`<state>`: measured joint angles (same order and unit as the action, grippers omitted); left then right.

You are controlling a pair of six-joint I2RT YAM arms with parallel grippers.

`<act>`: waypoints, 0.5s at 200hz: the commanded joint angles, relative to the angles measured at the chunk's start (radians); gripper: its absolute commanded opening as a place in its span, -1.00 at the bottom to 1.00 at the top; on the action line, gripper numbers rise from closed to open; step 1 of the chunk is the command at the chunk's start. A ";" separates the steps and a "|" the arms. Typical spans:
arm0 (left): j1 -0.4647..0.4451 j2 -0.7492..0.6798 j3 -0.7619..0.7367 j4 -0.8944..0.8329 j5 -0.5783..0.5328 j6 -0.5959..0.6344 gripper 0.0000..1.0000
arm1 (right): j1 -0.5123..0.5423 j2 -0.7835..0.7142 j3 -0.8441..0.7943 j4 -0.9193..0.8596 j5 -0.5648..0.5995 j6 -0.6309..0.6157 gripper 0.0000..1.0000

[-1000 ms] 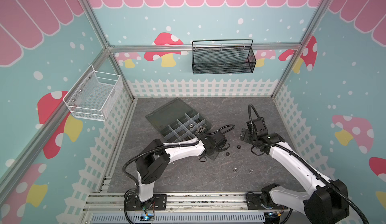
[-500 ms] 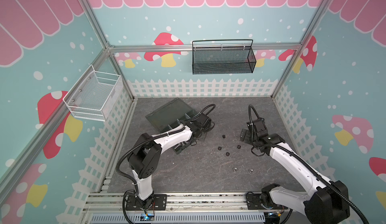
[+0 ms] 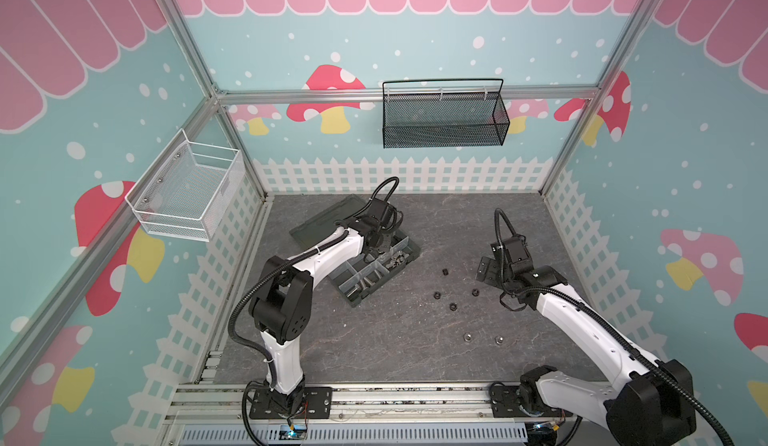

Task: Sort the screws and nuts into containers
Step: 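Lift and carry the silver nut with the left gripper over the nut compartment, then open the left gripper to drop the silver nut into the compartment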

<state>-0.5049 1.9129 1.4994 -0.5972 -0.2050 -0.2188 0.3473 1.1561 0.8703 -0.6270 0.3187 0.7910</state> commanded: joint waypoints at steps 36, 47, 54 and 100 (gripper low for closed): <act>0.020 0.060 0.024 -0.004 0.020 0.019 -0.70 | -0.004 -0.005 -0.016 0.002 -0.008 0.022 0.96; 0.020 0.067 0.023 -0.007 0.013 0.021 -0.67 | -0.004 -0.004 -0.018 0.001 -0.010 0.021 0.96; 0.021 0.072 0.023 -0.008 0.012 0.021 -0.66 | -0.004 -0.005 -0.020 0.001 -0.013 0.021 0.96; 0.022 0.070 -0.004 -0.008 0.012 0.010 -0.45 | -0.004 -0.004 -0.025 -0.014 -0.021 0.023 0.96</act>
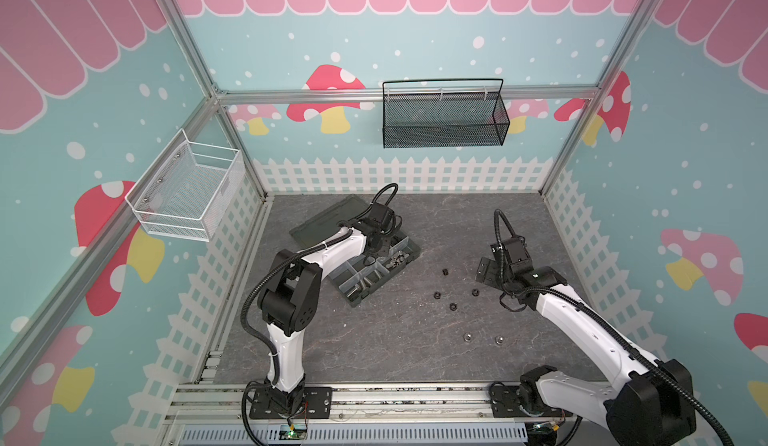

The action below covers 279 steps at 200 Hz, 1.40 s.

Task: Sort the screws and nuts into containers
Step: 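Open the left gripper to drop the silver nut into the compartment, then draw the left gripper back while the right gripper moves over a silver nut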

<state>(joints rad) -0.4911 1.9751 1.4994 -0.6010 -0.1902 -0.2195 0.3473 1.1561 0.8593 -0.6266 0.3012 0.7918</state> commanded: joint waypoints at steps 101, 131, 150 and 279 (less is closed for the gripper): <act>0.008 -0.156 -0.103 0.025 0.058 0.005 0.09 | -0.004 -0.066 -0.064 -0.109 -0.013 0.069 0.97; 0.011 -0.262 -0.163 0.037 0.051 -0.003 0.20 | -0.004 -0.076 -0.096 -0.152 -0.017 0.100 0.99; 0.019 -0.333 -0.211 0.047 0.046 -0.015 0.33 | -0.004 -0.076 -0.118 -0.177 -0.023 0.122 0.99; 0.051 -0.693 -0.571 0.255 0.039 -0.141 0.99 | -0.018 -0.106 -0.284 -0.188 -0.171 0.271 0.75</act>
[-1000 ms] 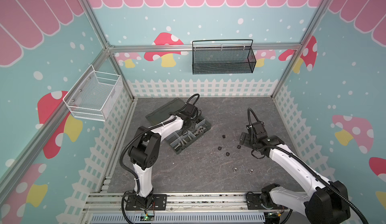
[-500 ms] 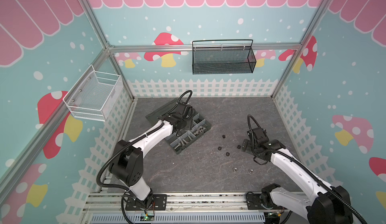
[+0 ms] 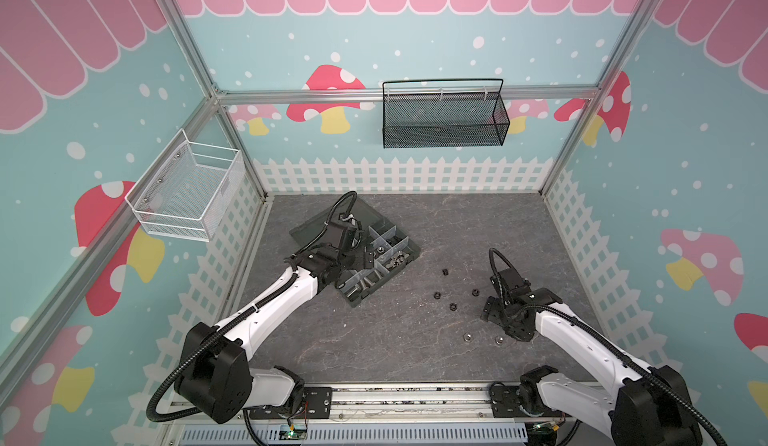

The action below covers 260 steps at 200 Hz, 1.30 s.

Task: Sort the screws and nuts into containers
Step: 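Draw the left gripper back while the right gripper moves over a silver nut, then lower and close the right gripper on the silver hex nut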

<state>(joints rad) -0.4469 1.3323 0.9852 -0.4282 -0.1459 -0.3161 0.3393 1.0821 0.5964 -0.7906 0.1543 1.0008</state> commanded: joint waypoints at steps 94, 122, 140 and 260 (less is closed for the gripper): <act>0.008 -0.244 -0.267 0.252 -0.035 -0.110 0.99 | -0.020 -0.069 -0.094 0.021 -0.106 0.105 0.59; 0.008 -0.242 -0.273 0.264 -0.023 -0.109 0.99 | -0.020 -0.047 -0.102 0.042 -0.125 0.107 0.50; 0.009 -0.234 -0.272 0.264 -0.011 -0.110 1.00 | -0.020 -0.039 -0.105 0.041 -0.126 0.108 0.47; 0.009 -0.235 -0.281 0.274 0.005 -0.118 1.00 | -0.020 -0.042 -0.170 0.078 -0.178 0.194 0.19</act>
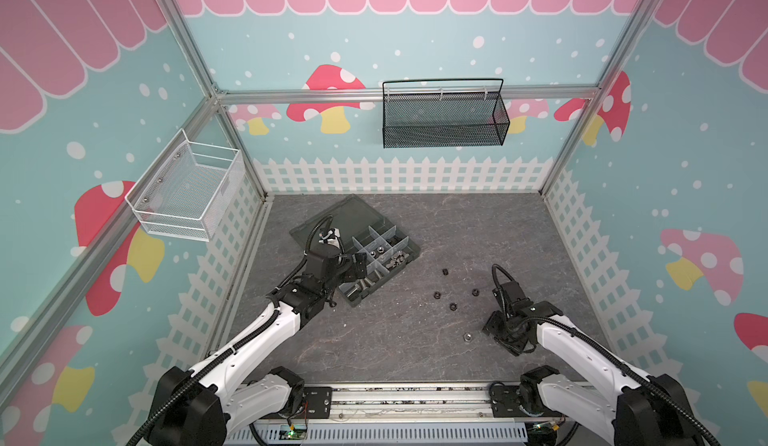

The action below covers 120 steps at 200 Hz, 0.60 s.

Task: Sort the screws and nuts into containers
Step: 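Lower and close the right gripper on the silver hex nut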

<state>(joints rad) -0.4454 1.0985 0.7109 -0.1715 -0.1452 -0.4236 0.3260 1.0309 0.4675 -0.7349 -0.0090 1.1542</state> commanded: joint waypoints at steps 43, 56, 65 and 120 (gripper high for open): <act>0.009 0.008 -0.002 0.020 0.001 -0.017 1.00 | -0.008 0.035 -0.065 0.086 -0.042 0.020 -0.12; 0.009 0.013 0.001 0.021 0.007 -0.020 0.99 | -0.008 0.048 -0.061 0.093 -0.040 0.003 -0.22; 0.009 0.015 0.001 0.021 0.009 -0.023 1.00 | -0.008 0.058 -0.055 0.094 -0.040 -0.009 -0.28; 0.009 0.010 -0.005 0.023 0.005 -0.026 0.99 | -0.007 0.106 -0.023 0.098 -0.042 -0.073 -0.60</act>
<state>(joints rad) -0.4450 1.1084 0.7109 -0.1658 -0.1417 -0.4389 0.3210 1.0939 0.4736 -0.6266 -0.0429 1.1038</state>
